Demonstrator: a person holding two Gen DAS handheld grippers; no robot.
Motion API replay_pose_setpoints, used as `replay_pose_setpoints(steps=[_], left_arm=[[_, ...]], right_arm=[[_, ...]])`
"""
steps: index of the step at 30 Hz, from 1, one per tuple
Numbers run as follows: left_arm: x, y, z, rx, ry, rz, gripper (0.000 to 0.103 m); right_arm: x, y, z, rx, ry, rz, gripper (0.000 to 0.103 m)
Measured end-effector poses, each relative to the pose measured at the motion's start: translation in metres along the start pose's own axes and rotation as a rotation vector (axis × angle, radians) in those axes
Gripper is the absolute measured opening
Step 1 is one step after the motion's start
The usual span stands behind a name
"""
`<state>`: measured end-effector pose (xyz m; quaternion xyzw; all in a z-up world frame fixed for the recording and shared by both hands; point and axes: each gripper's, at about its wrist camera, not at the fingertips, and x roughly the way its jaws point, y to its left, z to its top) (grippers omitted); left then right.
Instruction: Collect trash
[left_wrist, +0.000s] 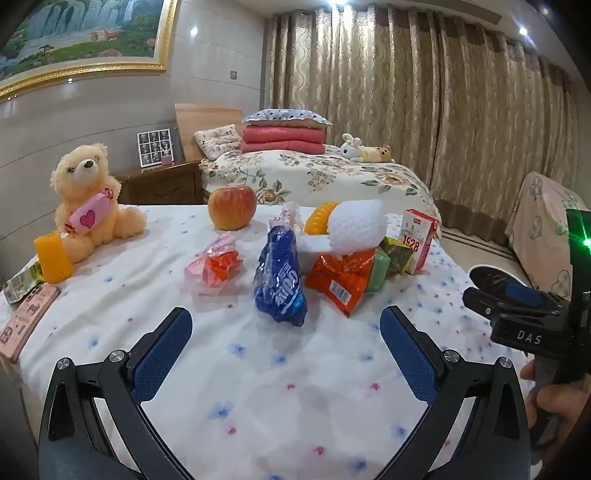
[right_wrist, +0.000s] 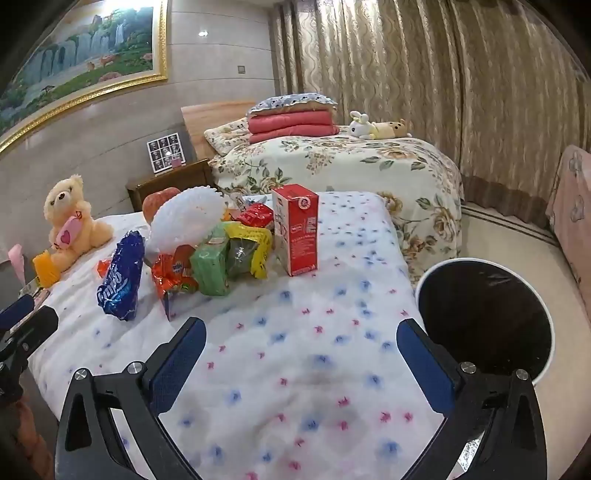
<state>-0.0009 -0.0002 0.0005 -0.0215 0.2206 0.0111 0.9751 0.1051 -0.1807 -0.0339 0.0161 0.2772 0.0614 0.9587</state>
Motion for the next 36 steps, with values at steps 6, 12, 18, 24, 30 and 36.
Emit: replay_pose_setpoints(steps=[6,12,18,24,30,36], left_arm=[[-0.005,0.01,-0.003,-0.034,-0.013,0.014,0.103],[-0.012,0.012,-0.004,-0.014,-0.027,0.021,0.103],[-0.014,0.012,-0.003,-0.018,-0.037,0.023,0.103],[-0.017,0.01,-0.003,-0.01,-0.044,0.02,0.103],[-0.018,0.01,-0.002,-0.009,-0.047,0.015,0.103],[-0.018,0.01,-0.002,-0.009,-0.047,0.015,0.103]], right_arm=[[-0.014,0.009,-0.005,-0.023,-0.053,-0.011,0.103],[-0.018,0.009,-0.002,-0.02,-0.032,-0.004,0.103],[-0.028,0.008,-0.005,-0.011,-0.074,0.016,0.103],[-0.035,0.01,-0.006,-0.018,-0.112,0.031,0.103],[-0.036,0.011,-0.008,-0.022,-0.113,0.031,0.103],[-0.038,0.012,-0.008,-0.024,-0.124,0.034,0.103]])
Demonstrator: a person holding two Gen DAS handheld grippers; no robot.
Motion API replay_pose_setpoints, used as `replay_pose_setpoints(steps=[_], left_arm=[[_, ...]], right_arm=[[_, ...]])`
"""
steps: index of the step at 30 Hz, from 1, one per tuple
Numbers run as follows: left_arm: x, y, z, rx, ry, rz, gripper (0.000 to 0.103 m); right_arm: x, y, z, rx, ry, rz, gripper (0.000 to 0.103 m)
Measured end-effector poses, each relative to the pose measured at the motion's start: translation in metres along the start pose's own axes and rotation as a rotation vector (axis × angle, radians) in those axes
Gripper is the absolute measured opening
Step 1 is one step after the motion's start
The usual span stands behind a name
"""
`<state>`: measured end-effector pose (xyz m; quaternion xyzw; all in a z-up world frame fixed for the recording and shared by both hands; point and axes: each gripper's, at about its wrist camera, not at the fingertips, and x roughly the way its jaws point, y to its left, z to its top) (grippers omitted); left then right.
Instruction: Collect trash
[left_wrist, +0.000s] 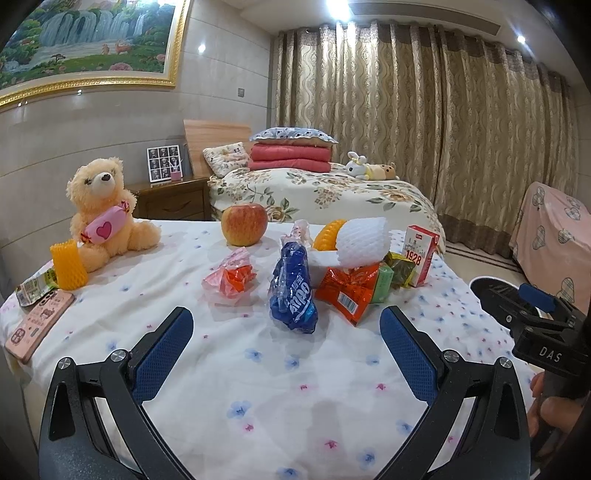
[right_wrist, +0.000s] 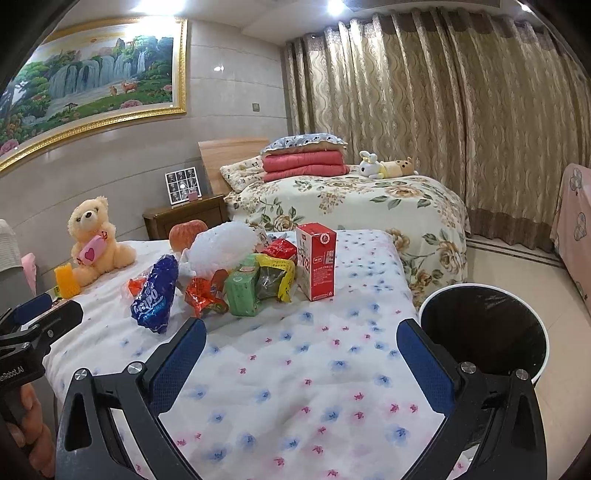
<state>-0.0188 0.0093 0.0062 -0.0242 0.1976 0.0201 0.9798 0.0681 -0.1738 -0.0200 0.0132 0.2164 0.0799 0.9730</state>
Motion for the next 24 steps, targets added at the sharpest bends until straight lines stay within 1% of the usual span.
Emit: replay_pose_setpoints(steps=[24], left_arm=[[-0.0005,0.0004,-0.0028,0.001,0.006,0.001,0.103]], right_arm=[[-0.0003,0.0012,-0.003,0.004,0.015,0.014,0.103]])
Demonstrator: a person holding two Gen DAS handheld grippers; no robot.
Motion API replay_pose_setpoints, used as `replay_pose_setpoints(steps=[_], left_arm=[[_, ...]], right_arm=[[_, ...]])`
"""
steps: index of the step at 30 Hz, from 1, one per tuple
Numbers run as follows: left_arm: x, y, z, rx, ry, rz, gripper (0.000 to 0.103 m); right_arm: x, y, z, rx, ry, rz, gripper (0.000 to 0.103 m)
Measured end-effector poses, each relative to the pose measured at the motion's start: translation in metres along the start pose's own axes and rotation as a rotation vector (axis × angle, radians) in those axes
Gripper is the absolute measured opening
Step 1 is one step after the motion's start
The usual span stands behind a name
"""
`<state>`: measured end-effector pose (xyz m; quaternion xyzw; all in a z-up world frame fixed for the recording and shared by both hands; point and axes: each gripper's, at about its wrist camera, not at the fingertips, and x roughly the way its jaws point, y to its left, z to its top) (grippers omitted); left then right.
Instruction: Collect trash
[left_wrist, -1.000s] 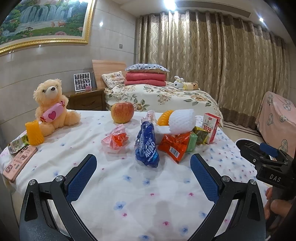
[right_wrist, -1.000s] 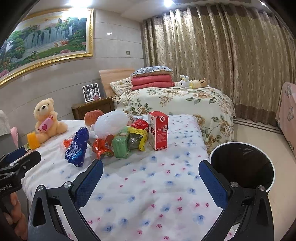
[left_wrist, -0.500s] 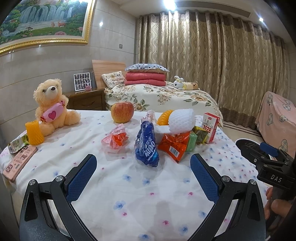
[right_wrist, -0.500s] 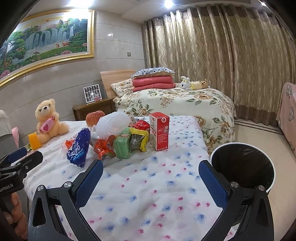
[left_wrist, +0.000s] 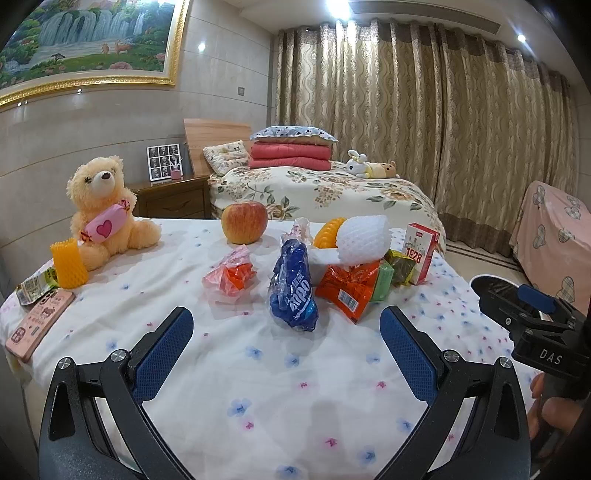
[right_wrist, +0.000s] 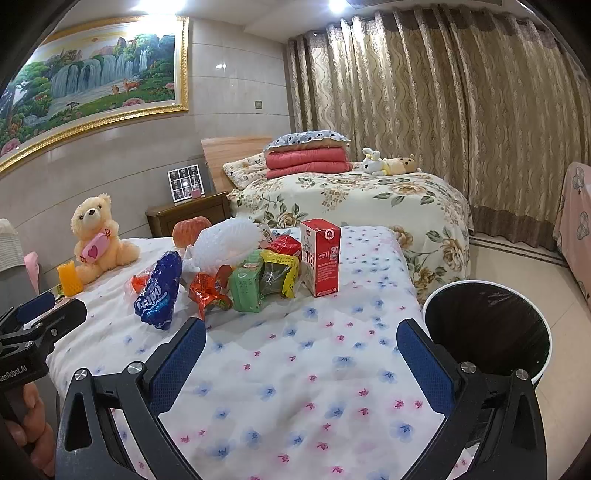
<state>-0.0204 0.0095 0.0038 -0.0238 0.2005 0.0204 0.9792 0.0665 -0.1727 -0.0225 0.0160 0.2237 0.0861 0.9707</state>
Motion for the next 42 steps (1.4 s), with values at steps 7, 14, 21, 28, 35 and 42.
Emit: replay_pose_setpoints(steps=[7,14,21,28,35,42], left_arm=[[0.0,0.0,0.0,0.0,0.002,0.0,0.103],[0.0,0.0,-0.001,0.0,0.003,0.0,0.103],[0.002,0.0,-0.001,0.0,0.009,-0.001,0.103],[0.005,0.002,-0.002,-0.003,0.02,-0.006,0.103],[0.014,0.007,-0.003,-0.014,0.047,-0.006,0.103],[0.031,0.016,-0.003,-0.031,0.104,0.002,0.1]], right_arm=[[0.001,0.0,0.0,0.0,0.007,0.006,0.103],[0.001,0.0,0.0,0.0,0.008,0.009,0.103],[0.002,0.001,0.0,-0.001,0.014,0.016,0.103],[0.005,0.001,0.0,0.004,0.031,0.021,0.103],[0.016,0.001,0.002,0.017,0.078,0.023,0.103],[0.03,0.001,0.005,0.044,0.123,0.041,0.102]])
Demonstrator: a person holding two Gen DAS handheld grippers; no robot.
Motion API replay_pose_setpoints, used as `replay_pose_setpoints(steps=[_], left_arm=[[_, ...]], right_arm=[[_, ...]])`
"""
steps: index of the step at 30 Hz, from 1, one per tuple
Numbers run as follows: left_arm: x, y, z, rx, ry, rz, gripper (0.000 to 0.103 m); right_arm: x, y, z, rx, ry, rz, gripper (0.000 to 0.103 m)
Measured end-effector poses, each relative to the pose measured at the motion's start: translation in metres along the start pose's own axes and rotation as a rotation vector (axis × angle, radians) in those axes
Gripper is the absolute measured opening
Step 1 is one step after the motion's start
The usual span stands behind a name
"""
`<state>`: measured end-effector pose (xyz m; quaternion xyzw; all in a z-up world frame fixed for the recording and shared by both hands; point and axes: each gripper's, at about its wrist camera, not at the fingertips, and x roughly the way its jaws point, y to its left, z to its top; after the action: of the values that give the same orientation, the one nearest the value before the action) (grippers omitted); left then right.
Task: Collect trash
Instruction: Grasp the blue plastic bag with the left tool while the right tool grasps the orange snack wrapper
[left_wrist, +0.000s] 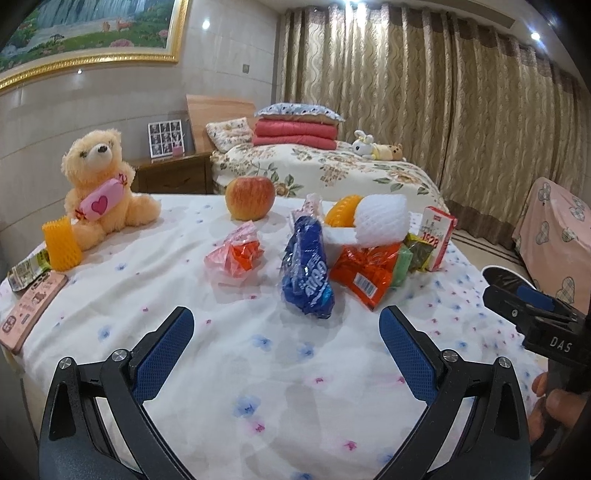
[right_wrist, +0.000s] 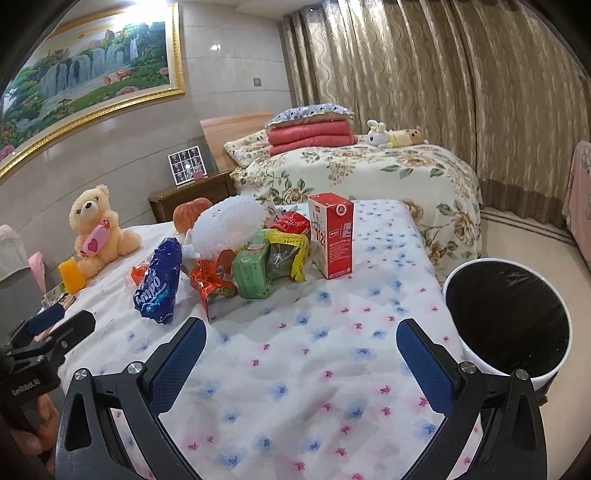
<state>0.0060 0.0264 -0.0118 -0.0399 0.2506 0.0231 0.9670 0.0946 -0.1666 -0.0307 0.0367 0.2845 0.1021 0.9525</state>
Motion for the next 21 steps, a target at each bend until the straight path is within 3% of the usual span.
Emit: replay_pose_setpoints(steps=[4,12,17,21], left_arm=[[0.012,0.005,0.001,-0.002,0.034,0.006,0.096],[0.041,0.007,0.009,-0.012,0.106,-0.038,0.091],[0.065,0.006,0.013,-0.022,0.163,-0.079,0.082],[0.079,0.008,0.014,-0.032,0.203,-0.102,0.068]], right_arm=[[0.01,0.004,0.0,0.006,0.032,0.018,0.102],[0.025,0.008,0.003,0.027,0.086,0.057,0.09],[0.034,0.011,0.005,0.024,0.108,0.071,0.089],[0.041,0.014,0.007,0.026,0.122,0.079,0.088]])
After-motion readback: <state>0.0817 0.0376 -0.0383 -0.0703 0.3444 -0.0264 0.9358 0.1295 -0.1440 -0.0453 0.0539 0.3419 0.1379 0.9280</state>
